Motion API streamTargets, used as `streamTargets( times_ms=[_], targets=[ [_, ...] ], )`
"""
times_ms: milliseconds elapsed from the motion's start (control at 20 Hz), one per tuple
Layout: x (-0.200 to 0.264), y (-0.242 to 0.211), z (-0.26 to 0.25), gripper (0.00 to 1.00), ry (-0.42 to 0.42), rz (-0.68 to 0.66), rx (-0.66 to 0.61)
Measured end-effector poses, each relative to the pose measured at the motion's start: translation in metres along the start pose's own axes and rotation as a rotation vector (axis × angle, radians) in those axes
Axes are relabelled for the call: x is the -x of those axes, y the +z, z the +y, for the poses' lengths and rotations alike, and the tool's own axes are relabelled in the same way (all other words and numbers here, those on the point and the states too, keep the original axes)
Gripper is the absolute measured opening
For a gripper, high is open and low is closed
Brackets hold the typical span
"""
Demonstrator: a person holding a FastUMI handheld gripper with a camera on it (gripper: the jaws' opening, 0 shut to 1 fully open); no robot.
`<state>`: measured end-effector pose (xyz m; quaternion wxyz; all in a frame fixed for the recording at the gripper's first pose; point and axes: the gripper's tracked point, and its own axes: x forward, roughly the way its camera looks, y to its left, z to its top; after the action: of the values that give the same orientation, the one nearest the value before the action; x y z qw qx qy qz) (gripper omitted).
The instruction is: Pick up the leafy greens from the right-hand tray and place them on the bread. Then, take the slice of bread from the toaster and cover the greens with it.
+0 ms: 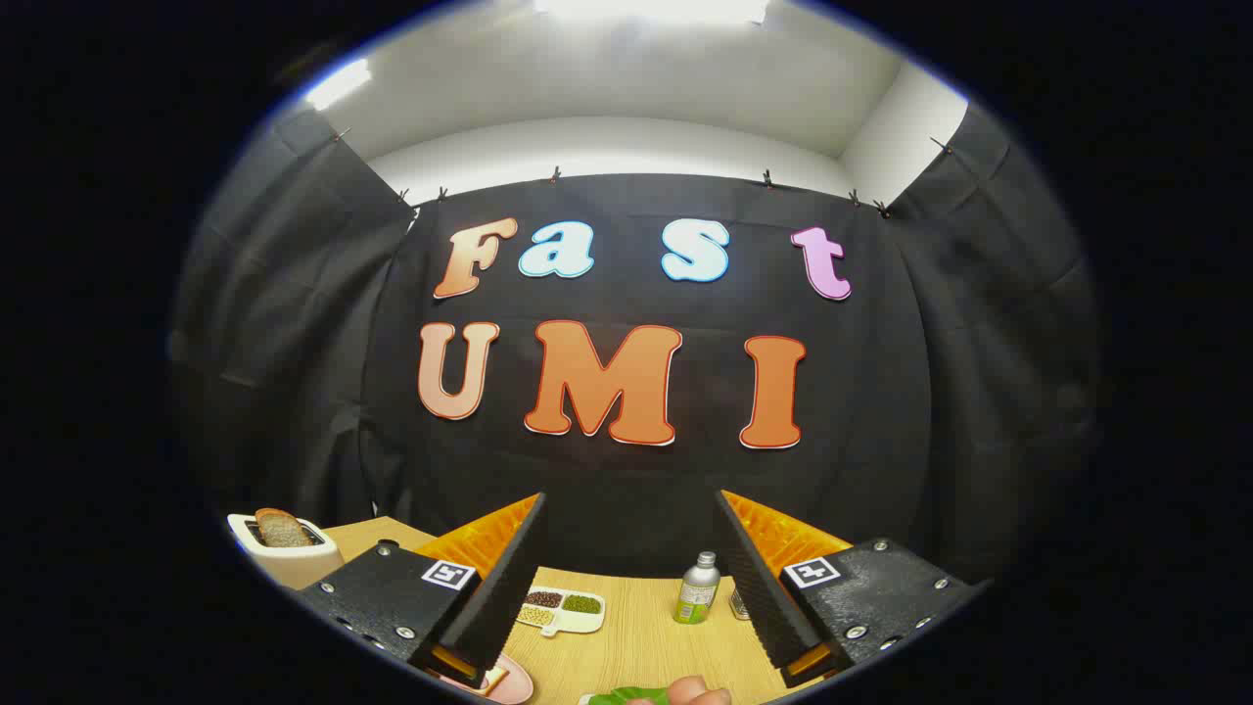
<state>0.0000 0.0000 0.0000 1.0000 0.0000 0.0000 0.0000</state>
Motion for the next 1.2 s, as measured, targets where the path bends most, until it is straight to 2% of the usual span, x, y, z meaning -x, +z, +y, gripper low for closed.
streamTargets(
  times_ms=[300,650,1200],
  targets=[
    [0.002,0.001,-0.006,0.98,0.0,0.021,-0.018],
    [0.001,-0.019,-0.007,0.99,0.012,0.091,-0.022],
    [0.009,-0.034,-0.003,0.99,0.063,0.206,-0.001]
  ],
)
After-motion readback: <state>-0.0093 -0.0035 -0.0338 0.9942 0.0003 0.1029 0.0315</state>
